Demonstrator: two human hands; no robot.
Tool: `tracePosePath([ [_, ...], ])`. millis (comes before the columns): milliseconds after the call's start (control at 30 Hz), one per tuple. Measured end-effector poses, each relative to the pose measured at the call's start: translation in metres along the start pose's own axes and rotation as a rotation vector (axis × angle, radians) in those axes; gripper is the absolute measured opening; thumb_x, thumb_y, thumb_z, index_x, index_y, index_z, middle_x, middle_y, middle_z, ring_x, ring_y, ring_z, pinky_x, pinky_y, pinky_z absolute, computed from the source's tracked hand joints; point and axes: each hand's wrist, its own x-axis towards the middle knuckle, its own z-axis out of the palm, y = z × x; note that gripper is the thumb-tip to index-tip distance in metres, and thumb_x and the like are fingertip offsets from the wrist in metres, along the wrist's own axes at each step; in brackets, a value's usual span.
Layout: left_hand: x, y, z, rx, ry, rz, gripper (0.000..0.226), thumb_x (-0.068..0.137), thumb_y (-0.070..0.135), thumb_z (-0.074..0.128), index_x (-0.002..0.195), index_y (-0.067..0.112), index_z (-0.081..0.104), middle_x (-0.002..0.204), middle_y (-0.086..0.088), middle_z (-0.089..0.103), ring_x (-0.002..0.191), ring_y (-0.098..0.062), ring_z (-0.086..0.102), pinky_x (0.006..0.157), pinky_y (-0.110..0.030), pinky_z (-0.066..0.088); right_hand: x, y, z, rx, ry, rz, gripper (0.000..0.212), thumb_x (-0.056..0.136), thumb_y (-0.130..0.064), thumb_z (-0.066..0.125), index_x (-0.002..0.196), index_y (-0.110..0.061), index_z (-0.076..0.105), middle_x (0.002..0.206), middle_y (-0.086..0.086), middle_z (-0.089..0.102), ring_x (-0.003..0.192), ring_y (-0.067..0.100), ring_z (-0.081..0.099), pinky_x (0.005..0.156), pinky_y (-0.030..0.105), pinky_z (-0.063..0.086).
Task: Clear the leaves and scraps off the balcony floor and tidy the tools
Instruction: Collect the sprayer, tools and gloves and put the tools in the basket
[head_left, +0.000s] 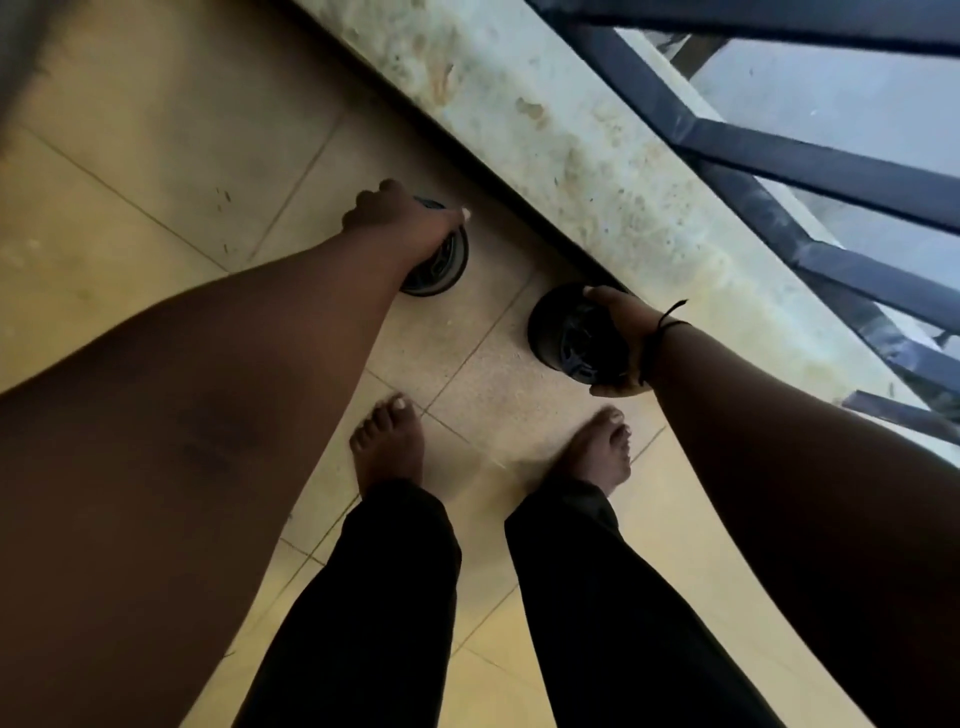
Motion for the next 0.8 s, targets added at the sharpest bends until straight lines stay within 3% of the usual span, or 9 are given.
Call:
tracePosePath([
  [133, -0.001, -0.02, 0.003, -0.151, 0.025, -0.073, 0.056, 0.082, 0.052, 0.067, 0.121, 0.014, 0.052, 0.11, -0.013, 0.056, 0.096, -0.032, 0.06, 0.078, -0.036, 0.051, 0.002, 0.006, -0.005, 0.067, -0.084, -0.01, 0.073, 0.071, -0.067, 0.067, 0.121, -0.015, 0.052, 0.11, 0.013, 0.061, 0.099, 0.034, 0.059, 0.089, 0.047, 0.051],
  [200, -0.021, -0.123, 0.05, -0.313, -0.051, -0.068, 0.019, 0.095, 0.03, 0.058, 0.1, 0.012, 0.056, 0.087, -0.015, 0.057, 0.074, -0.031, 0.061, 0.068, -0.042, 0.054, 0.001, 0.016, -0.003, 0.106, -0.129, 0.005, 0.079, 0.065, -0.069, 0.07, 0.125, -0.02, 0.055, 0.118, 0.011, 0.063, 0.103, 0.033, 0.06, 0.08, 0.044, 0.052],
  [300, -0.036, -0.227, 0.154, -0.197, 0.065, 0.041, 0.01, 0.095, 0.017, 0.053, 0.088, 0.013, 0.059, 0.077, -0.012, 0.058, 0.064, -0.028, 0.055, 0.058, -0.035, 0.043, -0.011, 0.036, 0.003, 0.114, -0.228, 0.017, 0.072, 0.068, -0.071, 0.066, 0.12, -0.021, 0.06, 0.107, 0.008, 0.068, 0.096, 0.029, 0.063, 0.072, 0.037, 0.051],
  [333, -0.038, -0.22, 0.133, -0.274, -0.01, 0.02, 0.013, 0.095, 0.02, 0.051, 0.09, 0.014, 0.062, 0.081, -0.012, 0.06, 0.068, -0.029, 0.056, 0.058, -0.031, 0.041, -0.017, 0.044, 0.004, 0.102, -0.254, 0.02, 0.07, 0.07, -0.07, 0.063, 0.119, -0.02, 0.061, 0.101, 0.008, 0.069, 0.094, 0.028, 0.063, 0.07, 0.036, 0.051],
  [400, -0.069, -0.15, 0.041, -0.586, -0.541, -0.377, 0.025, 0.092, 0.041, 0.056, 0.106, 0.022, 0.063, 0.1, -0.012, 0.063, 0.089, -0.031, 0.06, 0.062, -0.022, 0.045, -0.028, 0.063, 0.002, 0.069, -0.29, 0.027, 0.068, 0.073, -0.068, 0.063, 0.117, -0.016, 0.062, 0.094, 0.009, 0.072, 0.09, 0.027, 0.064, 0.069, 0.034, 0.051],
  [533, -0.145, -0.113, -0.01, -0.425, -0.698, -0.322, 0.082, 0.064, 0.058, 0.08, 0.132, 0.022, 0.049, 0.119, -0.006, 0.062, 0.103, -0.026, 0.062, 0.076, -0.036, 0.055, -0.06, 0.102, -0.003, 0.031, -0.348, 0.016, 0.075, 0.062, -0.064, 0.074, 0.119, -0.018, 0.06, 0.109, 0.011, 0.069, 0.1, 0.03, 0.064, 0.077, 0.038, 0.053],
  [633, -0.207, -0.116, -0.021, -0.489, -0.561, -0.272, 0.106, 0.072, 0.041, 0.082, 0.151, 0.03, 0.013, 0.137, -0.005, 0.05, 0.106, -0.024, 0.058, 0.074, -0.035, 0.051, -0.101, 0.132, -0.003, 0.078, -0.337, -0.059, 0.08, 0.056, -0.06, 0.081, 0.122, -0.022, 0.055, 0.124, 0.012, 0.059, 0.105, 0.032, 0.06, 0.075, 0.042, 0.054],
  [700, -0.244, -0.119, -0.031, -0.556, -0.489, -0.173, 0.119, 0.079, 0.026, 0.08, 0.153, 0.037, -0.013, 0.148, -0.005, 0.04, 0.116, -0.026, 0.053, 0.077, -0.035, 0.05, -0.127, 0.154, -0.014, 0.077, -0.259, -0.204, 0.109, 0.041, -0.064, 0.088, 0.134, -0.036, 0.04, 0.142, 0.007, 0.043, 0.121, 0.037, 0.051, 0.078, 0.053, 0.054],
  [800, -0.302, -0.106, -0.074, -0.525, -0.479, 0.023, 0.148, 0.057, 0.034, 0.09, 0.147, 0.042, -0.028, 0.149, -0.003, 0.037, 0.124, -0.025, 0.049, 0.098, -0.045, 0.048, -0.2, 0.184, -0.035, 0.2, -0.315, -0.366, 0.13, 0.042, -0.044, 0.095, 0.145, -0.049, 0.015, 0.146, 0.005, 0.035, 0.122, 0.04, 0.051, 0.066, 0.043, 0.057],
])
